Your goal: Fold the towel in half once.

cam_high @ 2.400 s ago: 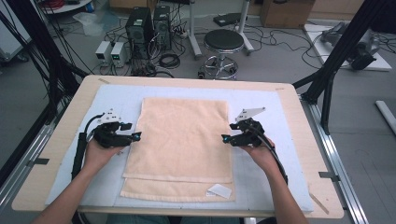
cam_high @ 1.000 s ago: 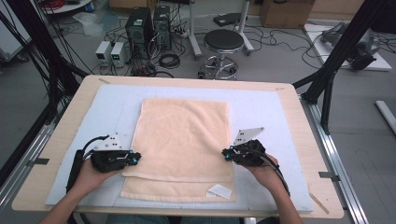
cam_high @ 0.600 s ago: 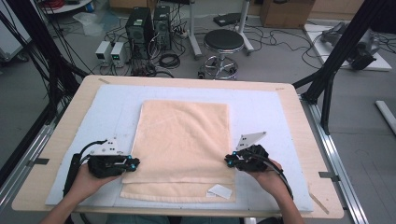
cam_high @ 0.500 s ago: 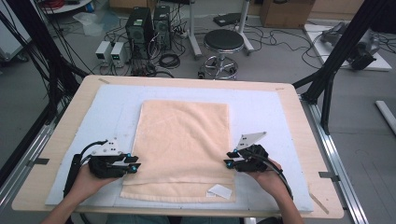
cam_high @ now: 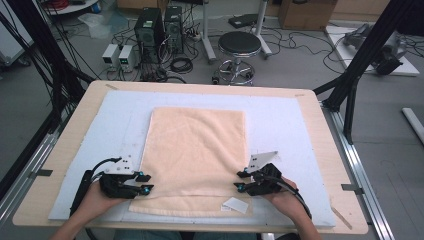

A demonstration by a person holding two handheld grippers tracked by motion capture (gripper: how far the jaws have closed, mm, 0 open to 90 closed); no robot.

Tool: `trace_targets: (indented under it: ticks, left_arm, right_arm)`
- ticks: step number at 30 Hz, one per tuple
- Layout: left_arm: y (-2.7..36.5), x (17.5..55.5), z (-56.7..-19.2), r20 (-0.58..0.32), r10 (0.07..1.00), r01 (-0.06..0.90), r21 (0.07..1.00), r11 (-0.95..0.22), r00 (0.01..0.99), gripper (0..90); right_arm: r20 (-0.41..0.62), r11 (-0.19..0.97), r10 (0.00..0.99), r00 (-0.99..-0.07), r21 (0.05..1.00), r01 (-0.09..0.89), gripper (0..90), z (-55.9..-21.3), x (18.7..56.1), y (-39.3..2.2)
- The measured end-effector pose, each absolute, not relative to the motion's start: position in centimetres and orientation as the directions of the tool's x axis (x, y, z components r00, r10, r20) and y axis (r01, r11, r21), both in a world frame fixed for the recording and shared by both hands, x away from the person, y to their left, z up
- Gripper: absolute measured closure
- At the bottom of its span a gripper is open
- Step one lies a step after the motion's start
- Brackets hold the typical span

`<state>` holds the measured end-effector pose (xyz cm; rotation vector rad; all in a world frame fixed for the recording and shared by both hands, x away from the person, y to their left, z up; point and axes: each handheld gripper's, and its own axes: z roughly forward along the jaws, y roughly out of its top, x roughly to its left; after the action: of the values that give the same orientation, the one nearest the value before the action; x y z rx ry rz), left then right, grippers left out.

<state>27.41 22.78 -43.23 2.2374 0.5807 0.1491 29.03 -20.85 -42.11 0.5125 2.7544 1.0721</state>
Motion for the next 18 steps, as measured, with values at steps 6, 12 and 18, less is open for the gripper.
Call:
trace_targets:
  ticks: [6,12,18]
  left_arm:
    - [22.9,27.7,-43.0,-0.093,0.446,0.361,0.741,-0.566,0.89,87.5]
    - [23.5,26.8,-41.1,-0.071,0.446,0.326,0.786,-0.526,0.892,89.6]
    - [23.3,25.9,-41.2,-0.079,0.417,0.312,0.789,-0.529,0.906,82.1]
  right_arm:
    - [0.032,0.684,0.355,-0.934,0.672,0.284,82.6,-42.6,29.6,-20.8]
    - [0.023,0.663,0.344,-0.939,0.701,0.26,83.4,-40.5,28.8,-21.2]
    - [-0.006,0.673,0.332,-0.943,0.702,0.232,83.0,-39.4,27.8,-21.0]
